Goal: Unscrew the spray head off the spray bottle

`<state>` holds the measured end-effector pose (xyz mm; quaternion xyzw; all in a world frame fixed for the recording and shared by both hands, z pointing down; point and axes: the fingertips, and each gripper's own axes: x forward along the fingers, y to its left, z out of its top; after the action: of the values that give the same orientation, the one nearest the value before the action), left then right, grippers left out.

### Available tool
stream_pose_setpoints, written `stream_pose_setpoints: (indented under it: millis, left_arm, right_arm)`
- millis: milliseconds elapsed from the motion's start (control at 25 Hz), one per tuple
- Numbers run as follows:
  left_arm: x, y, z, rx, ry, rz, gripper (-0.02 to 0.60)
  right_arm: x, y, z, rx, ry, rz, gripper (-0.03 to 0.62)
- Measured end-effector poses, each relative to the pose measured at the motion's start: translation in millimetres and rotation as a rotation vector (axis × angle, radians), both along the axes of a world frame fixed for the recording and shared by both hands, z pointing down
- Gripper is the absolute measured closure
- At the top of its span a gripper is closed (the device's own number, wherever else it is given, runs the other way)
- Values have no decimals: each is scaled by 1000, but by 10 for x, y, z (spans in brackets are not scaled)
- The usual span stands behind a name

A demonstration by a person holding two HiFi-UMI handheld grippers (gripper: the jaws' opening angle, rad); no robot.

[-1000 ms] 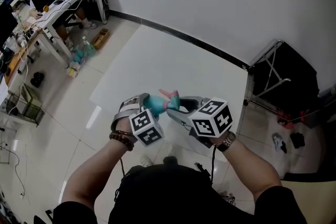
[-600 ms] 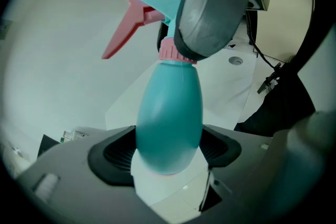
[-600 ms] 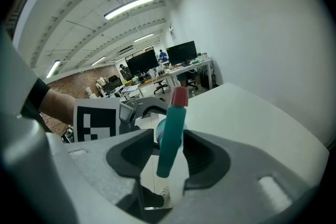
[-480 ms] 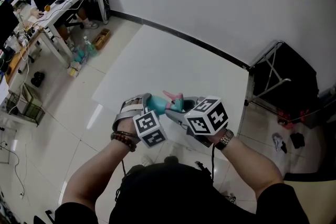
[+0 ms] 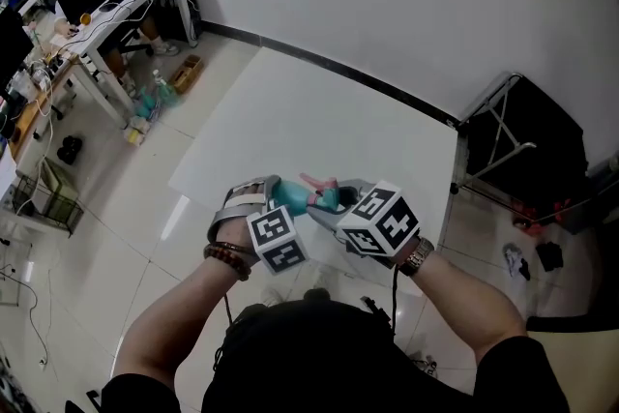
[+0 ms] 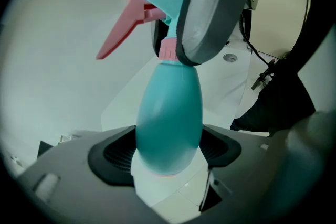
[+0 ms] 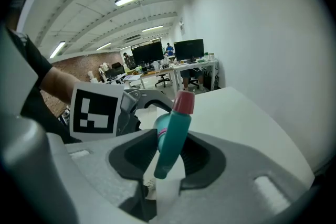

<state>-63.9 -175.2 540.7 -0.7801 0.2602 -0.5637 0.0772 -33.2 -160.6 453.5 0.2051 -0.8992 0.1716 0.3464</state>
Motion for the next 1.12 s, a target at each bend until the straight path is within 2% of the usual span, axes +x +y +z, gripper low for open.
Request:
stream_pose_setpoints:
  millis: [560, 920, 1040, 1120]
  left_arm:
    - [116, 112, 18, -45, -17, 97, 181]
    - [167, 145, -1, -40, -19, 140, 181]
    - [167, 138, 1, -38, -15, 143, 181]
    - [173, 142, -6, -38, -14, 146, 181]
  right_arm:
    - [81, 234, 71, 450, 278, -432, 473]
    - [174, 351, 126, 974, 585, -779, 473]
    - [165, 366, 122, 1120, 661, -854, 473]
    - [124, 394, 83, 1183, 662, -869, 473]
